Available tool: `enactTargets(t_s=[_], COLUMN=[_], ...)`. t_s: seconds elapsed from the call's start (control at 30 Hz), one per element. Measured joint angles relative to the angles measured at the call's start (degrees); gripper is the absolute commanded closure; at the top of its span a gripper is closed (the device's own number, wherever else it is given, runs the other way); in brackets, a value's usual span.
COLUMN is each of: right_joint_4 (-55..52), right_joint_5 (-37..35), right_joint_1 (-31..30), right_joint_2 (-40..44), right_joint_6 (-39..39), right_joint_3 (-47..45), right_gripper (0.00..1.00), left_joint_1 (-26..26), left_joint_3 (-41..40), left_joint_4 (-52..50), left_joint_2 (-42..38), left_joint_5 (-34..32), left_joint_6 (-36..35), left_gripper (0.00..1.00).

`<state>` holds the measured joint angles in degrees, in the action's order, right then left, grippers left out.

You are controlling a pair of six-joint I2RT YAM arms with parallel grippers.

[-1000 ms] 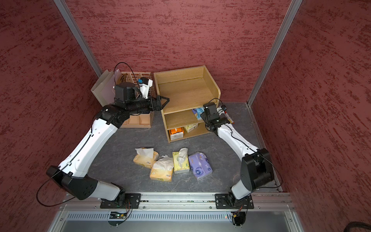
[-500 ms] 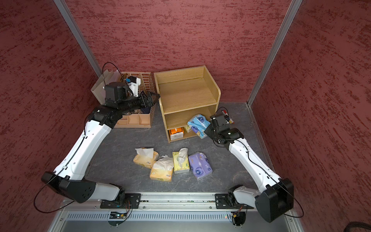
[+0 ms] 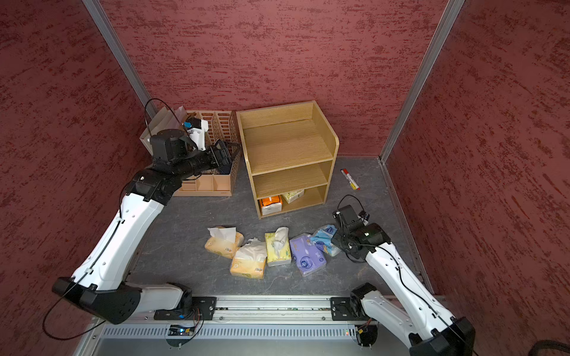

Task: Remove the tissue boxes from the shelf
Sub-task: Place the box of tissues at the center of the board, then adjust the box of tissues at the center of the board.

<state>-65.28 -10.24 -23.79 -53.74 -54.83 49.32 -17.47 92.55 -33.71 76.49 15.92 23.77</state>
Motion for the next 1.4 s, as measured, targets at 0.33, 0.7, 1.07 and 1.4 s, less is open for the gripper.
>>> enactTargets(t_s=[0.33,0.7,1.07,1.4], right_joint_4=[1.0,6.2,0.5,12.1], right_joint_5=[-3.4,0.3,-0.5,4.9], right_joint_1=[4.1,4.5,6.6,14.4], right_joint_2=[-4.7,-4.0,-0.4,-26.9], right_joint_6=[2.8,2.5,5.5,13.8], right_joint_3=[-0.1,-8.1,5.7,6.1], right_gripper=[1.00,0.50,0.46,0.50], left_joint_1=[-1.1,-3.1,-3.1,-3.2], left_joint_3=[0.0,0.0,0.0,0.0], left_joint_4=[0.3,0.3,0.3,0.3], left_joint_2=[0.0,0.0,0.0,0.0], left_joint_5=[0.3,0.0,-0.6,1.1], left_joint_6=[0.1,0.3,0.5,1.3], left_gripper=[0.00,0.00,0.00,0.00])
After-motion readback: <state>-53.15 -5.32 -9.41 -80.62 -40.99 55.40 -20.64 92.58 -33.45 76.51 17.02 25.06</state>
